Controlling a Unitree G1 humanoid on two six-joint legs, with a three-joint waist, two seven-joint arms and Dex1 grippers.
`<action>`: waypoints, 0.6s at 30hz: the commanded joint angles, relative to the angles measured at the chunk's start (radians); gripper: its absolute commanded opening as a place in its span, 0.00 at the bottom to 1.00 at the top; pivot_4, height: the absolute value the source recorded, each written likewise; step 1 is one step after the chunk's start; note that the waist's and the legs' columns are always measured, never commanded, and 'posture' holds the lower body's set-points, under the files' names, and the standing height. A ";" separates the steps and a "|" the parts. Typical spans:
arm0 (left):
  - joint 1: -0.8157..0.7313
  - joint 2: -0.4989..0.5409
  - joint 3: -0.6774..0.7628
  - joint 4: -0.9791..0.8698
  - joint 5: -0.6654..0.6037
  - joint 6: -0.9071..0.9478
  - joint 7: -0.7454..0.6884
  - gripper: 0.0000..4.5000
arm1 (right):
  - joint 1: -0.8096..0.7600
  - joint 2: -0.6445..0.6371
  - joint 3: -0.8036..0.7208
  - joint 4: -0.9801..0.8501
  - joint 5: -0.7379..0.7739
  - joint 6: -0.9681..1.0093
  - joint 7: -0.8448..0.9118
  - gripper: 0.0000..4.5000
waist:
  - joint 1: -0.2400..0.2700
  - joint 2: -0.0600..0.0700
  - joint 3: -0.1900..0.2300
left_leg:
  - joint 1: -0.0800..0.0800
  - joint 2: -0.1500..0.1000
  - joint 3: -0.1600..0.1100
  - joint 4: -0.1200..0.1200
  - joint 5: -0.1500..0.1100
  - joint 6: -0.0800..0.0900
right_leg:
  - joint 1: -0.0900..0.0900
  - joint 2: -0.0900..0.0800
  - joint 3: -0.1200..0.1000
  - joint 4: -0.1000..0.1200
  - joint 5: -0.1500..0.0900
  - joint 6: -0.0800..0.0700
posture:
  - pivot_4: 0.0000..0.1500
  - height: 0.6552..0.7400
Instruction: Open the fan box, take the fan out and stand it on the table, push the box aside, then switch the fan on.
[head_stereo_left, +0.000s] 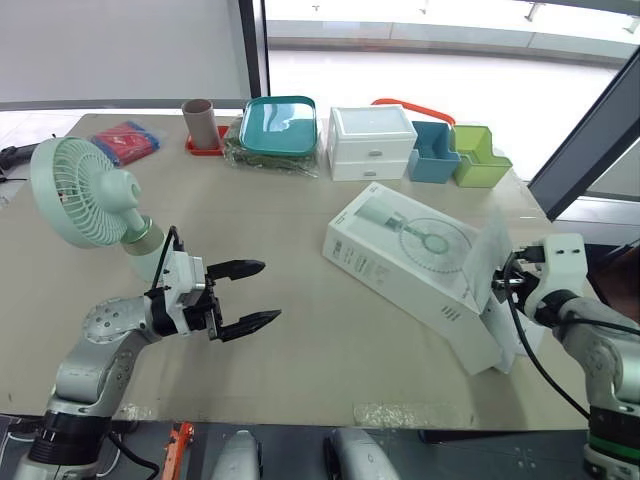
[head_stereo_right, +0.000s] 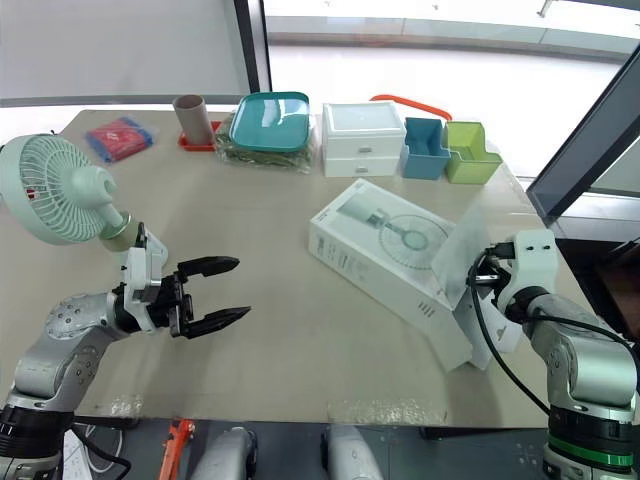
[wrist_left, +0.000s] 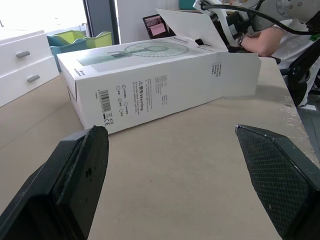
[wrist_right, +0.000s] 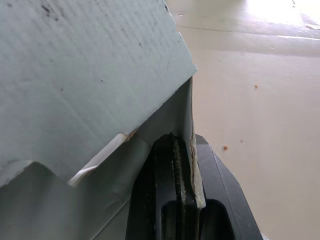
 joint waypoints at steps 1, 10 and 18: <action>-0.022 0.002 0.003 0.006 0.005 -0.020 -0.011 1.00 | -0.013 0.006 -0.057 0.022 -0.022 0.027 -0.067 0.00 | 0.000 0.000 0.000 | 0.000 0.000 0.000 0.000 0.000 0.000 | 0.000 0.000 0.000 0.000 0.000 0.000 | 1.00 1.00; -0.049 -0.008 -0.011 0.042 0.026 -0.041 -0.031 1.00 | -0.078 0.043 -0.092 0.063 -0.037 0.035 -0.157 0.00 | -0.001 0.000 0.000 | 0.000 0.000 0.000 0.000 0.000 0.000 | 0.000 0.000 0.000 0.000 0.000 0.000 | 1.00 1.00; -0.053 -0.011 -0.007 0.046 0.028 -0.047 -0.036 1.00 | -0.104 0.040 -0.100 0.044 -0.027 0.024 -0.137 0.24 | -0.001 0.000 0.000 | 0.000 0.000 0.000 0.000 0.000 0.000 | 0.000 0.000 0.000 0.000 0.000 0.000 | 1.00 1.00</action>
